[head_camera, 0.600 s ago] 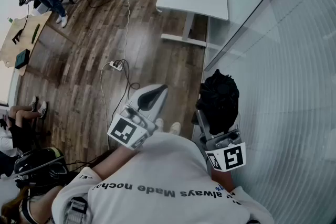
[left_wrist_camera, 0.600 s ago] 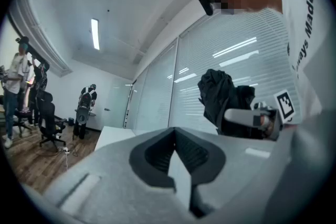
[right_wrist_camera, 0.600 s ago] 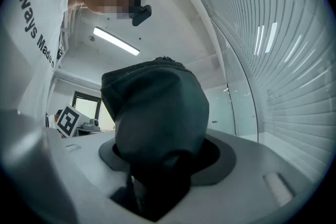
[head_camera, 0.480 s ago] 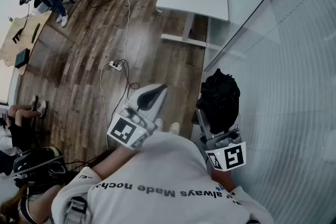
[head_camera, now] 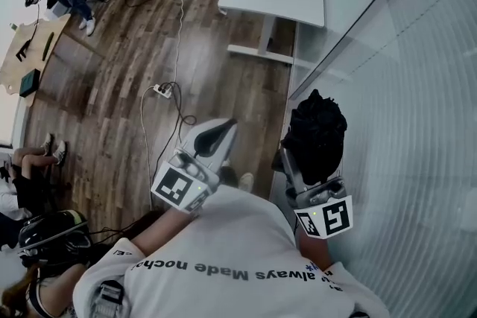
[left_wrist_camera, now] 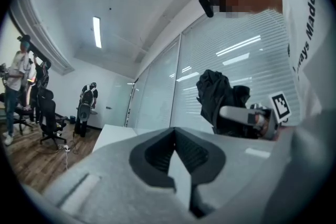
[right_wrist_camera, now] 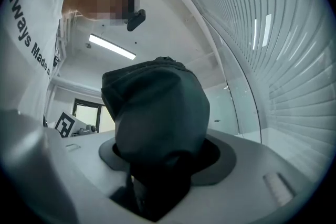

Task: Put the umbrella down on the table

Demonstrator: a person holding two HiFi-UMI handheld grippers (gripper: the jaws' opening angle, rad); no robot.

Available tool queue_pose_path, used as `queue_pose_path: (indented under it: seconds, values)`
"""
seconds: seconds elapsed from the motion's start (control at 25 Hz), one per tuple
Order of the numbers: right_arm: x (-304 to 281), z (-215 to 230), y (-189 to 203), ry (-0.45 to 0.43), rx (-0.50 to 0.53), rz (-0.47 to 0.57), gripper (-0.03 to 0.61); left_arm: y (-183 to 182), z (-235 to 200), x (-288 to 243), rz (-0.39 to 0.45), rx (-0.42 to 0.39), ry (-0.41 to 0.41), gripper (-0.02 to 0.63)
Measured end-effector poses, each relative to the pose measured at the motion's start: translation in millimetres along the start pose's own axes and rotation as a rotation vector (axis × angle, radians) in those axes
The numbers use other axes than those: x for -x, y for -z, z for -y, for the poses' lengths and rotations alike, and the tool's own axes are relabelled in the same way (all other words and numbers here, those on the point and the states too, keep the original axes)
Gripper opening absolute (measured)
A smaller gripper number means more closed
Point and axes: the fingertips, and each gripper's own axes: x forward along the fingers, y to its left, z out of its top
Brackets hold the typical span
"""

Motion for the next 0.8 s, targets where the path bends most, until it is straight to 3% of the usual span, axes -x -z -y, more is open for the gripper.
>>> queue_pose_path:
  seconds: [0.28, 0.8]
  values:
    - [-57.0, 16.5, 12.1, -0.013, -0.01, -0.012, 0.267, 1.8, -54.3, -27.0, -0.018, 0.016, -0.002, 0.003]
    - [-222.2, 27.9, 52.6, -0.029, -0.019, -0.021, 0.267, -6.1, -231.4, -65.4, -0.014, 0.003, -0.013, 0.003]
